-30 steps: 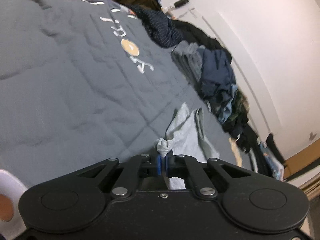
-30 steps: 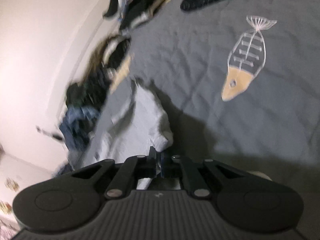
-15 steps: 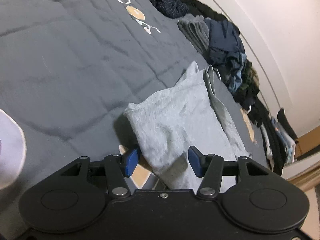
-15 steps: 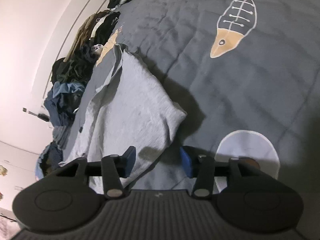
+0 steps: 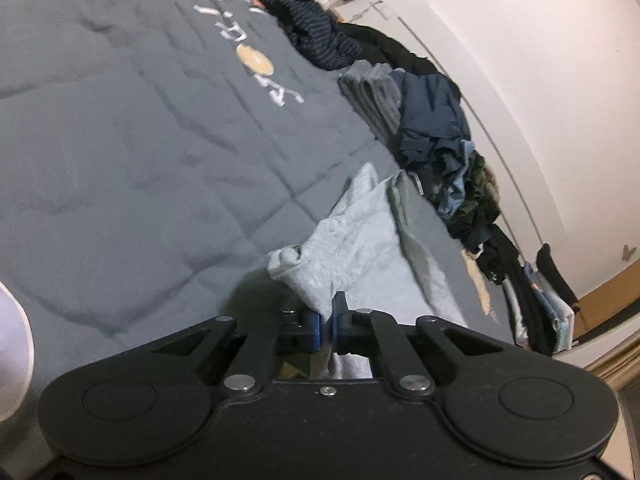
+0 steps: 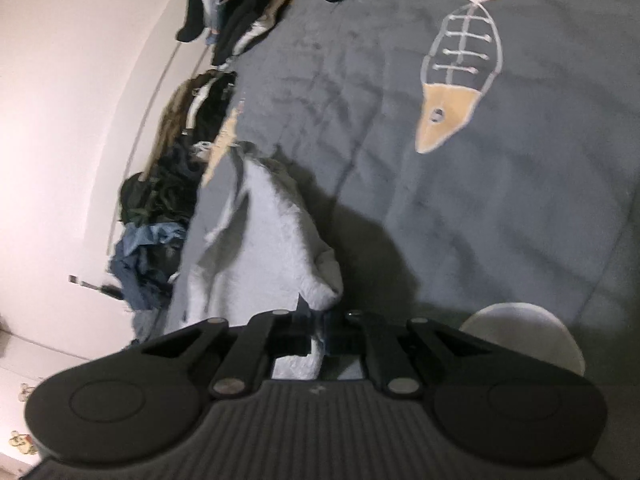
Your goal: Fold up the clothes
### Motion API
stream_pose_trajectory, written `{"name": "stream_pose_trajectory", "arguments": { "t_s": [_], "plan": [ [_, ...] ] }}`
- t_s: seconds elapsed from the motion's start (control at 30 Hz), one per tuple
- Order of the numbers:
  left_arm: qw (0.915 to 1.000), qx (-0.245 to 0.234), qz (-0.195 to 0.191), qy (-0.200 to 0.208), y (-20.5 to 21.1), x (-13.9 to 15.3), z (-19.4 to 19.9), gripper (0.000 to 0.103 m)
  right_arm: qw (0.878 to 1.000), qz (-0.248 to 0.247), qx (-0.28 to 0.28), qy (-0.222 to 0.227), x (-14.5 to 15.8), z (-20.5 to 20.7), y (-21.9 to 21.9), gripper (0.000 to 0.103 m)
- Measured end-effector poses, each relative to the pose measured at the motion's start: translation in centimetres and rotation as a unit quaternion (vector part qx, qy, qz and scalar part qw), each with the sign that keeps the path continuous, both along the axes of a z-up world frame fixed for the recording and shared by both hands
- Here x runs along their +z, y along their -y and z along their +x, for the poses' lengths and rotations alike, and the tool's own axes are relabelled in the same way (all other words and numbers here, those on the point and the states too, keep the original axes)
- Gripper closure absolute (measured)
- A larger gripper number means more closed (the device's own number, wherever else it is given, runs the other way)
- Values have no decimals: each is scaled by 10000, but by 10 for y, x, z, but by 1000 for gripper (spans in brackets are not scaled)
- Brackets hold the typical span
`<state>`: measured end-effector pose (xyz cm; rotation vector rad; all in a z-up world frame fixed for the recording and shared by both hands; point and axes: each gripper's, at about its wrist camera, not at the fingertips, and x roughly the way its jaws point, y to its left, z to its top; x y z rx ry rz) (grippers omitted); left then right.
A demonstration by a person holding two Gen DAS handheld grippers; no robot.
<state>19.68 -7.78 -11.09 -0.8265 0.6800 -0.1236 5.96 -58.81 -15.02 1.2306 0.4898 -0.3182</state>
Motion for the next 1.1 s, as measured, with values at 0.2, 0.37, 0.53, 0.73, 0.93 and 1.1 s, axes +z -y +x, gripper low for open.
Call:
{"name": "stream_pose_trajectory", "arguments": {
  "t_s": [0.2, 0.37, 0.53, 0.73, 0.93, 1.1],
  "plan": [
    [10000, 0, 43, 3, -5, 12, -17, 99, 9998, 160, 76, 51, 14, -12, 1, 99],
    [9998, -70, 201, 15, -13, 21, -41, 99, 9991, 177, 288, -244, 15, -32, -2, 99],
    [9989, -219, 383, -122, -25, 19, -76, 99, 9982, -93, 481, -354, 27, -55, -10, 99],
    [9985, -245, 438, -201, -41, 18, -127, 99, 9970, -170, 566, -506, 24, -98, -21, 99],
    [9984, -221, 418, -302, -52, 17, -167, 99, 9965, -234, 544, -584, 21, -137, -30, 99],
    [9911, -413, 1201, -411, -45, 26, -175, 87, 9835, -1301, 696, -1046, 39, -138, -44, 94]
  ]
}}
